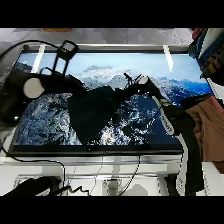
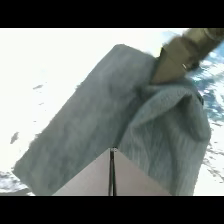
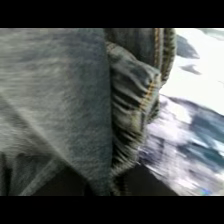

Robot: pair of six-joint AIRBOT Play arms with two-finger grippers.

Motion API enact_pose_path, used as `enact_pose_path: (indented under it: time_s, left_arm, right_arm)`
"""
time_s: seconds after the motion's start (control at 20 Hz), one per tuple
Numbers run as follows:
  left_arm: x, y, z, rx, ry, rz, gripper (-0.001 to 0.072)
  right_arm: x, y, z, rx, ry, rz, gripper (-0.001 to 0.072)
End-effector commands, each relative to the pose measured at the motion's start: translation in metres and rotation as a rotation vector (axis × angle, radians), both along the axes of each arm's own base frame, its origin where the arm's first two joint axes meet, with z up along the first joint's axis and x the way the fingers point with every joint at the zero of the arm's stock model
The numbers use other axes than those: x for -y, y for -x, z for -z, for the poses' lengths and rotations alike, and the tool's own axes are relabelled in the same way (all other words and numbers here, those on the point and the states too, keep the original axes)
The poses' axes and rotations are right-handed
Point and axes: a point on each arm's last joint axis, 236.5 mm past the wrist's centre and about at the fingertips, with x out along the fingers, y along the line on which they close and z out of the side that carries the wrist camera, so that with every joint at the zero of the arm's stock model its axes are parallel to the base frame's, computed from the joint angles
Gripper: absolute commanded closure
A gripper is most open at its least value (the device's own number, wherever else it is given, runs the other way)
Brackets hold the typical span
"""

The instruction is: Fold the clothes and pants, and hang the long-sleeved shirts on hangers.

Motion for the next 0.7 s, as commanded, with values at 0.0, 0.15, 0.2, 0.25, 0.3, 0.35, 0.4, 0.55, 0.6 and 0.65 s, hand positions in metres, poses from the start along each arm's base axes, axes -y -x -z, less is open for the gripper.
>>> enact_pose_path:
  time_s: [0.0, 0.15, 0.2, 0.25, 0.3, 0.35, 0.4, 0.55, 0.6, 0.65]
  left_arm:
    - [-0.027, 0.001, -0.007, 0.002, -0.014, -0.055, 0.0681]
    - [-0.044, -0.002, -0.005, -0.015, -0.020, -0.096, 0.0681]
    - [-0.051, -0.003, -0.004, -0.023, -0.016, -0.116, 0.0681]
    - [-0.056, -0.002, -0.003, -0.034, -0.013, -0.133, 0.0681]
    - [-0.060, 0.000, -0.003, -0.042, -0.016, -0.142, 0.0681]
    - [-0.065, 0.003, -0.004, -0.049, -0.018, -0.149, 0.0681]
    - [-0.067, 0.006, -0.006, -0.048, -0.022, -0.152, 0.0681]
    - [-0.074, 0.012, -0.025, 0.009, -0.025, -0.161, 0.0681]
    - [-0.080, 0.013, -0.032, 0.034, -0.043, -0.172, 0.0681]
    - [-0.091, 0.015, -0.039, 0.065, -0.075, -0.189, 0.0681]
  right_arm:
    - [-0.044, 0.003, -0.022, 0.021, -0.103, 0.016, 0.0682]
    - [-0.057, -0.006, -0.076, -0.012, -0.305, 0.081, 0.0684]
    - [-0.052, -0.012, -0.100, 0.011, -0.368, 0.088, 0.0684]
    - [-0.043, -0.016, -0.125, 0.052, -0.424, 0.077, 0.0684]
    - [-0.029, -0.020, -0.152, 0.092, -0.473, 0.074, 0.0684]
    - [-0.013, -0.024, -0.175, 0.118, -0.503, 0.082, 0.0684]
    - [0.007, -0.027, -0.196, 0.150, -0.516, 0.092, 0.0684]
    - [0.083, -0.036, -0.268, 0.285, -0.526, 0.164, 0.0683]
    - [0.113, -0.037, -0.293, 0.316, -0.528, 0.212, 0.0683]
    - [0.143, -0.039, -0.315, 0.341, -0.528, 0.271, 0.0683]
